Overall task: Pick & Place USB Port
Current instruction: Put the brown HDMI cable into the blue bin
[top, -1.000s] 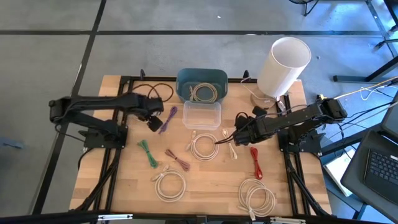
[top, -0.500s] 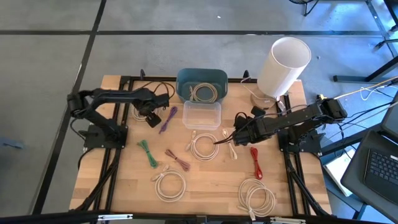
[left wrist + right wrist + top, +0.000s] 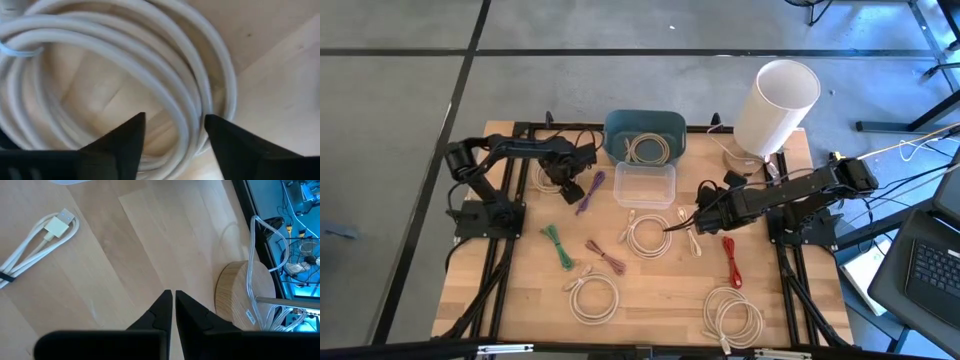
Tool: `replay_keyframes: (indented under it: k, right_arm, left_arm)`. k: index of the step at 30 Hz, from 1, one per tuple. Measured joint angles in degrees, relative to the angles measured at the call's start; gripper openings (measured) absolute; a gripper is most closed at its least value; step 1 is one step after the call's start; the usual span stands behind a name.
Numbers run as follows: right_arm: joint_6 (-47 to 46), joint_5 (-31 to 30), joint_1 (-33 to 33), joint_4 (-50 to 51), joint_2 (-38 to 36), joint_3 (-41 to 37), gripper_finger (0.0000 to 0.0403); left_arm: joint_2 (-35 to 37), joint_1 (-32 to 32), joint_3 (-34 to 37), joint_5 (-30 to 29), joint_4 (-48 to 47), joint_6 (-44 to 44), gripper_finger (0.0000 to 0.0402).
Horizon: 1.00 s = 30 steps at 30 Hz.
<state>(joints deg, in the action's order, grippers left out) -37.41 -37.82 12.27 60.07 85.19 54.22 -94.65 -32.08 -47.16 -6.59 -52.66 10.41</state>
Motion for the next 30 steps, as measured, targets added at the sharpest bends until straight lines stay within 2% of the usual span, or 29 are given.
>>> replay_keyframes:
  k: [2,6,10,14,19,23,27,30]
  right_arm:
    - [-0.11,0.33,0.00,0.00,0.00,0.00,0.0026]
    - [-1.19,0.35,0.00,0.20,0.00,0.00,0.0026]
    - [-1.38,0.54,0.00,0.20,0.00,0.00,0.0026]
    - [-1.38,0.53,0.00,0.19,0.00,0.00,0.0026]
    - [-1.30,0.08,0.00,-0.14,0.00,-0.02,0.0026]
    - [0.19,-0.11,-0.29,-1.16,0.00,-0.02,0.0026]
    - [2.42,-0.13,-0.81,-2.97,0.00,-0.02,0.0026]
    - [4.26,-0.13,-1.22,-3.63,0.00,-0.02,0.0026]
  left_arm:
    - [-0.10,0.28,0.03,1.74,0.13,-0.77,0.0148]
    - [0.82,1.32,0.58,2.60,-3.61,-1.31,0.0029]
    - [4.90,2.09,0.94,-1.37,-11.20,-0.24,0.0015]
    - [12.98,3.58,0.83,-3.75,-18.26,2.32,0.0012]
    - [26.59,6.27,0.81,-3.60,-16.24,2.02,0.0012]
    - [35.90,7.24,0.79,-3.09,-2.46,-1.04,0.0012]
    - [40.59,7.25,0.68,4.55,18.23,-8.37,0.0012]
    - [40.58,7.22,-0.01,9.21,33.56,-13.23,0.0012]
